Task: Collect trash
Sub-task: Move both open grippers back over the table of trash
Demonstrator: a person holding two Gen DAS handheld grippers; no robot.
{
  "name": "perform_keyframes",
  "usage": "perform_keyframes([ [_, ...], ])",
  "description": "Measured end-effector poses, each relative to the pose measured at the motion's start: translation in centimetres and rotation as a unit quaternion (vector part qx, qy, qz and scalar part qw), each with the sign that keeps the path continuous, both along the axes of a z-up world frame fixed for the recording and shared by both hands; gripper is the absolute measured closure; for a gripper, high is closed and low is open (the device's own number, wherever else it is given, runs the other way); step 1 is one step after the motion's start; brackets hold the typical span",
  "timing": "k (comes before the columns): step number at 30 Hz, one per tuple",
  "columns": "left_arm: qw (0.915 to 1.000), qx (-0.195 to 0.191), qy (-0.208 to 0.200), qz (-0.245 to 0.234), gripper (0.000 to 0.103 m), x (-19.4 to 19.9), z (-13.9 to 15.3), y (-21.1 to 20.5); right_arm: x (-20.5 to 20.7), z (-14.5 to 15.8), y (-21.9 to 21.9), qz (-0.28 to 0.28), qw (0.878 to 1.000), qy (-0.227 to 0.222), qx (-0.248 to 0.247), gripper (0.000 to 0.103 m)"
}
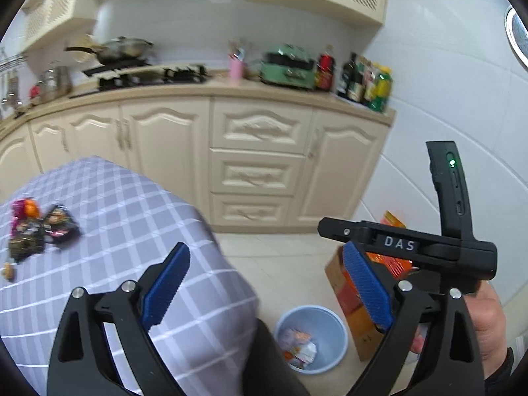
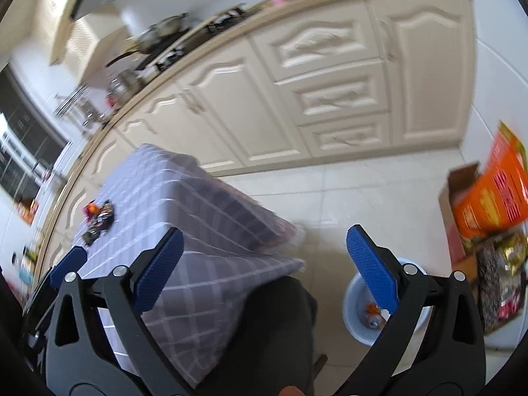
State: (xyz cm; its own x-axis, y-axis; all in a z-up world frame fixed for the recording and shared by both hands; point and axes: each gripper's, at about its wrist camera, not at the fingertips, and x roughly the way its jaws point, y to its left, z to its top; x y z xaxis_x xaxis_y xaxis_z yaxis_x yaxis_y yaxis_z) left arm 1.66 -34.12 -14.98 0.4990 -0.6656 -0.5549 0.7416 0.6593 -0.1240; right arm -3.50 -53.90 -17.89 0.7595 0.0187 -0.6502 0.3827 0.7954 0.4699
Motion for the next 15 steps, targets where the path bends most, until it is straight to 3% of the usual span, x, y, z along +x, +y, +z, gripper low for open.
perform_keyframes([
  [10, 0.9940, -0.012, -0.060, 0.090, 0.007, 2.7, 4.1, 9.2, 6.3, 5.3, 8.4, 0.099, 0.993, -0.041, -0.049, 0.006],
  [15, 0.9892, -0.022, -0.054, 0.135, 0.007, 4.8, 4.7, 14.6, 9.6, 6.6, 12.9, 0.145, 0.986, -0.049, -0.069, 0.006],
])
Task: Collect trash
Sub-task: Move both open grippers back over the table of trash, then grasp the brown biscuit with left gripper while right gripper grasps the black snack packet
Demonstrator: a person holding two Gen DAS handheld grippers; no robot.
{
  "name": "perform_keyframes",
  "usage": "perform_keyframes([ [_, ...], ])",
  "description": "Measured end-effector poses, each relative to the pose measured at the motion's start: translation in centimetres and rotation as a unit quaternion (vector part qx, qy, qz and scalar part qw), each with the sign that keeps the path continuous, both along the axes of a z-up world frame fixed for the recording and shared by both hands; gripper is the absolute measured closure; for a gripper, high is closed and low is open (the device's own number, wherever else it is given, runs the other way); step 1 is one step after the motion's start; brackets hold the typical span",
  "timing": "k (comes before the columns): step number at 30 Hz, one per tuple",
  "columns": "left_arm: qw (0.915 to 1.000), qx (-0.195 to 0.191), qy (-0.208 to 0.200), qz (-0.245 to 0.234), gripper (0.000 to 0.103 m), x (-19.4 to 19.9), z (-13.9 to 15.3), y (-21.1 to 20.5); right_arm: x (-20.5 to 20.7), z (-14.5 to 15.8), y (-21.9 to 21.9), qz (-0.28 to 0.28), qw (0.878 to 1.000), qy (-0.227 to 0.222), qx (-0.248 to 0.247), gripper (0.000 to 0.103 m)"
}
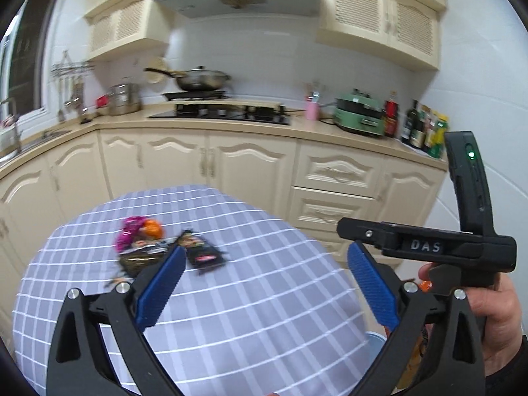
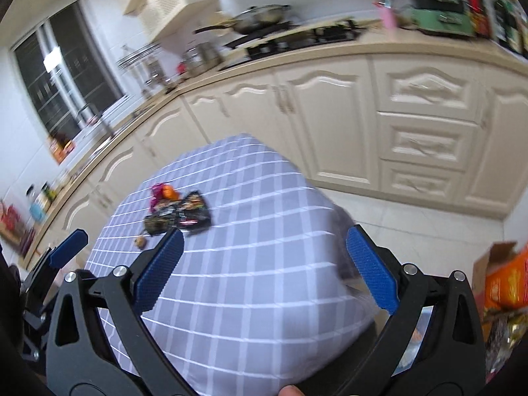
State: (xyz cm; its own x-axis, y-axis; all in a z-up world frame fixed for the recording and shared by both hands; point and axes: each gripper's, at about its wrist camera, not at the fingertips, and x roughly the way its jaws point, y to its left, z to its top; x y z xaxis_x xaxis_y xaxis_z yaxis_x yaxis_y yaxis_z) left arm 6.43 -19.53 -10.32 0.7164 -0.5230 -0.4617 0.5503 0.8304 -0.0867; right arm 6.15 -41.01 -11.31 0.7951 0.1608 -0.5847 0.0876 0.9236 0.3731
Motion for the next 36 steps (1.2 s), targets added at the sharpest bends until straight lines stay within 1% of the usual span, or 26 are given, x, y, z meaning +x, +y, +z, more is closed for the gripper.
perform_keyframes([
  [6, 0.9978, 0.004, 0.016, 0.064, 0.007, 3.1, -0.8, 5.6, 3.8, 0.1, 4.2, 0.038, 0.999, 0.005, -0.021, 0.006],
  [11, 0.9948, 0.011, 0.037, 0.094, 0.007, 5.7, -2.7, 8.4, 5.9, -0.8, 6.2, 0.056, 0.998, 0.018, -0.030, 0.006],
  [15, 0.9922, 0.025, 0.059, 0.106, 0.007, 7.6, -4.5, 9.4, 7.4, -1.9, 7.0, 0.068, 0.996, 0.034, -0.036, 0.006],
  [18, 0.9895, 0.033, 0.083, 0.114, 0.007, 9.3, -6.0, 9.9, 8.5, -2.8, 7.5, 0.073, 0.995, 0.046, -0.042, 0.006],
  [22, 0.9843, 0.053, 0.116, 0.122, 0.007, 11.1, -8.1, 10.1, 10.0, -3.9, 8.1, 0.077, 0.993, 0.066, -0.058, 0.006],
  [26, 0.9797, 0.055, 0.153, 0.118, 0.007, 12.9, -9.5, 10.1, 11.2, -5.0, 9.0, 0.095, 0.989, 0.083, -0.074, 0.006],
  [28, 0.9796, 0.054, 0.157, 0.114, 0.007, 13.5, -9.7, 10.0, 12.0, -5.7, 9.8, 0.108, 0.986, 0.092, -0.089, 0.006],
  [29, 0.9796, 0.059, 0.155, 0.114, 0.008, 13.8, -9.8, 9.8, 12.5, -6.0, 10.1, 0.113, 0.984, 0.097, -0.096, 0.006],
  [30, 0.9791, 0.062, 0.158, 0.112, 0.010, 14.1, -10.0, 9.7, 12.9, -6.3, 10.4, 0.116, 0.983, 0.100, -0.102, 0.006],
  [31, 0.9783, 0.063, 0.166, 0.107, 0.025, 14.3, -10.2, 9.5, 13.3, -6.5, 10.6, 0.118, 0.982, 0.103, -0.108, 0.006],
  [32, 0.9764, 0.067, 0.179, 0.100, 0.037, 14.7, -10.7, 9.2, 13.8, -6.9, 10.9, 0.118, 0.980, 0.108, -0.117, 0.006],
  [35, 0.9762, 0.064, 0.185, 0.093, 0.040, 14.8, -10.9, 9.2, 14.9, -7.3, 11.4, 0.122, 0.978, 0.111, -0.130, 0.006],
  [36, 0.9761, 0.064, 0.185, 0.093, 0.040, 14.9, -11.0, 9.2, 15.4, -7.4, 11.8, 0.125, 0.976, 0.112, -0.137, 0.008],
])
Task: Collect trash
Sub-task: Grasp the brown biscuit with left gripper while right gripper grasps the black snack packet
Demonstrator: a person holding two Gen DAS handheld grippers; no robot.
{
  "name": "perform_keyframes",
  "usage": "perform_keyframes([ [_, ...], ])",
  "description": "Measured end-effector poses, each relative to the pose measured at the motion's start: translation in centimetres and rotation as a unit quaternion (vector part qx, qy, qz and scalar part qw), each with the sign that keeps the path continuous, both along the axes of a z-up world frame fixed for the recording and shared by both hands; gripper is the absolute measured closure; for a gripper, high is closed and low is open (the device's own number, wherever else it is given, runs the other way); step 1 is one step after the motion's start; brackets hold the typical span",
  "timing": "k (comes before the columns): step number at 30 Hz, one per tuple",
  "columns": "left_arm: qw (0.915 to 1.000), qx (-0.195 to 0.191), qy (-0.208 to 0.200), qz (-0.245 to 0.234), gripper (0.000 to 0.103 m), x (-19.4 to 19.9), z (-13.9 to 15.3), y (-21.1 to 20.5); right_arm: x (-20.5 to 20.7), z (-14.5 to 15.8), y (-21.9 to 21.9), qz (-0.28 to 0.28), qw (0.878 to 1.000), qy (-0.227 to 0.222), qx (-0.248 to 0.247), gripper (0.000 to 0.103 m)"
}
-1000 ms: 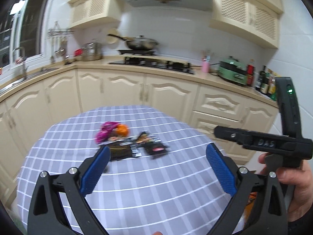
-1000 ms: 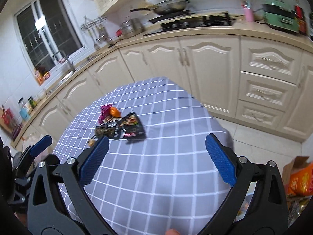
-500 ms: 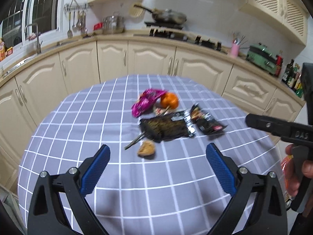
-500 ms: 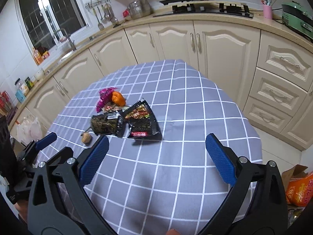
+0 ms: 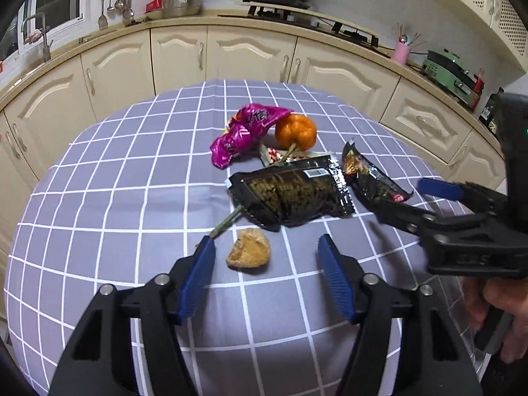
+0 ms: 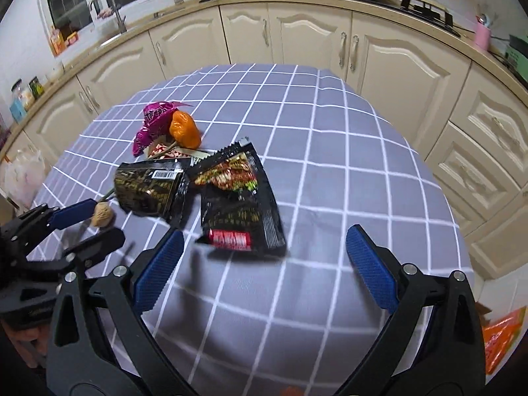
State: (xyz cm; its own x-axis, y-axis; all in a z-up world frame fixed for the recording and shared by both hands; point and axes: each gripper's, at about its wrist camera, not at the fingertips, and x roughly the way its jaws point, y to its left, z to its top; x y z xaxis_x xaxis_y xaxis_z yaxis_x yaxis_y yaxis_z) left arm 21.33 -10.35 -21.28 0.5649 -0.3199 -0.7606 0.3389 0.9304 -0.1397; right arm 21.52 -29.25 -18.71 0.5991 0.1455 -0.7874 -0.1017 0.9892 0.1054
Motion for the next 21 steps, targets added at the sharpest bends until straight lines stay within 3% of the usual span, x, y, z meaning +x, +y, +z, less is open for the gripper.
perform_keyframes([
  [3, 1.0000, 0.005, -0.002, 0.003, 0.058, 0.0, 0.0, -0.2, 1.2, -0.5, 1.3, 0.010, 0.999, -0.001, -0.036, 0.019],
  [4, 1.0000, 0.003, -0.003, 0.002, 0.075, -0.1, 0.0, -0.2, 1.3, -0.5, 1.7, 0.014, 0.999, -0.004, -0.045, 0.024],
  [5, 1.0000, -0.004, -0.001, 0.000, 0.080, 0.0, -0.1, -0.1, 1.4, -0.3, 2.0, 0.021, 0.999, -0.009, -0.041, 0.030],
  [6, 0.9999, -0.012, 0.001, -0.003, 0.080, 0.1, -0.1, 0.0, 1.3, -0.2, 2.1, 0.022, 0.999, -0.013, -0.040, 0.048],
  [7, 0.9998, -0.020, 0.002, -0.003, 0.080, 0.1, -0.1, 0.2, 1.1, -0.2, 2.2, 0.021, 0.999, -0.015, -0.044, 0.055],
  [9, 0.9994, -0.034, 0.004, -0.001, 0.081, 0.1, -0.1, 0.8, 0.6, -0.1, 2.5, 0.021, 0.998, -0.020, -0.048, 0.057],
  [11, 0.9991, -0.043, -0.001, 0.006, 0.081, -0.1, 0.0, 1.3, -0.3, 0.2, 2.1, 0.021, 0.999, -0.022, -0.026, 0.070],
  [21, 0.9969, -0.058, -0.051, 0.015, 0.081, -4.1, 1.9, 1.9, -6.0, 1.0, -0.4, 0.007, 0.999, -0.038, 0.026, 0.073],
])
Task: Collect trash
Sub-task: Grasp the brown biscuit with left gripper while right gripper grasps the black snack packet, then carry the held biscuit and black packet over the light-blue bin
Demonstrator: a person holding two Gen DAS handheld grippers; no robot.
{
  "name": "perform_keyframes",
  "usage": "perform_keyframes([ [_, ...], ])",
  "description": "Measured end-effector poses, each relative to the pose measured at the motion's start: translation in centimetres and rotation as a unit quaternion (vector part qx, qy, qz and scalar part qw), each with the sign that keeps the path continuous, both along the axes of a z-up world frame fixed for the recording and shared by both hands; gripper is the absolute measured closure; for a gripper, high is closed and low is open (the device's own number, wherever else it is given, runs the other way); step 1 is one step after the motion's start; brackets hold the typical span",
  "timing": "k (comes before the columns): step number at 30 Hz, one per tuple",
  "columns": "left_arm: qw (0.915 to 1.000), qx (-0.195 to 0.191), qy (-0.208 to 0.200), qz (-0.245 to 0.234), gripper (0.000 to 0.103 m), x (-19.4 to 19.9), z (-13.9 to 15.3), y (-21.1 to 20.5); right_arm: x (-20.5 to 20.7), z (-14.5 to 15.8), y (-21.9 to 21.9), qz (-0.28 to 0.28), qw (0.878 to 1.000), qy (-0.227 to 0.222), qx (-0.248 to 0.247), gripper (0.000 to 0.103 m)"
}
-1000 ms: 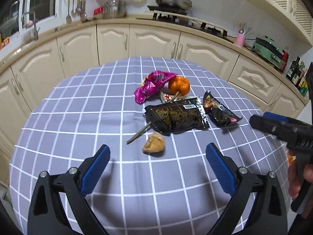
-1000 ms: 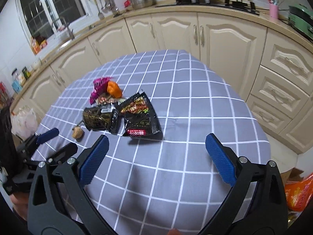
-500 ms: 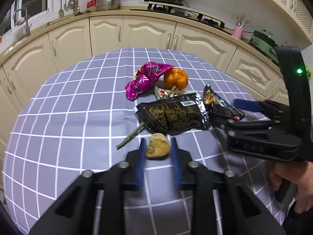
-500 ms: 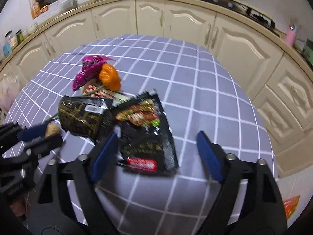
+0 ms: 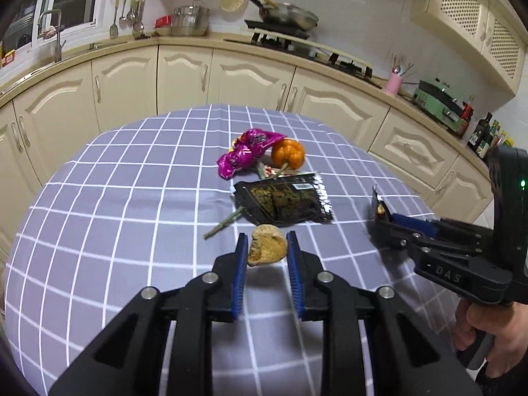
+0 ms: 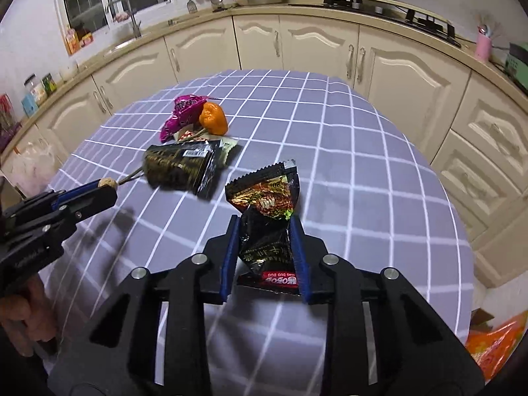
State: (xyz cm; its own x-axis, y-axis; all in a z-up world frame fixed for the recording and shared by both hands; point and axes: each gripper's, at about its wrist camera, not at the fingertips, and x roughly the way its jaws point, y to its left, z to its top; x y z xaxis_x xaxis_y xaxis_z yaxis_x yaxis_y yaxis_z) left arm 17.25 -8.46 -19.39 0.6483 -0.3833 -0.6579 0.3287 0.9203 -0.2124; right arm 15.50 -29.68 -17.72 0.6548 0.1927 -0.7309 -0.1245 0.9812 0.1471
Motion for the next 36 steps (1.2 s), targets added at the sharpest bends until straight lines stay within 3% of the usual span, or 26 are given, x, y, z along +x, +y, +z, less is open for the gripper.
perform_keyframes([
  [22, 0.9944, -0.040, -0.065, -0.073, 0.081, -8.5, 5.6, -6.4, -11.2, 5.9, -7.0, -0.052, 0.993, -0.093, 0.047, 0.073],
  [30, 0.9860, -0.049, -0.067, -0.145, 0.081, -11.4, 6.1, -13.3, -16.6, 6.1, -13.9, -0.130, 0.985, -0.104, 0.045, 0.073],
  [36, 0.9740, -0.040, -0.058, -0.215, 0.081, -14.3, 4.9, -20.1, -21.3, 3.2, -20.8, -0.211, 0.973, -0.077, 0.053, 0.073],
])
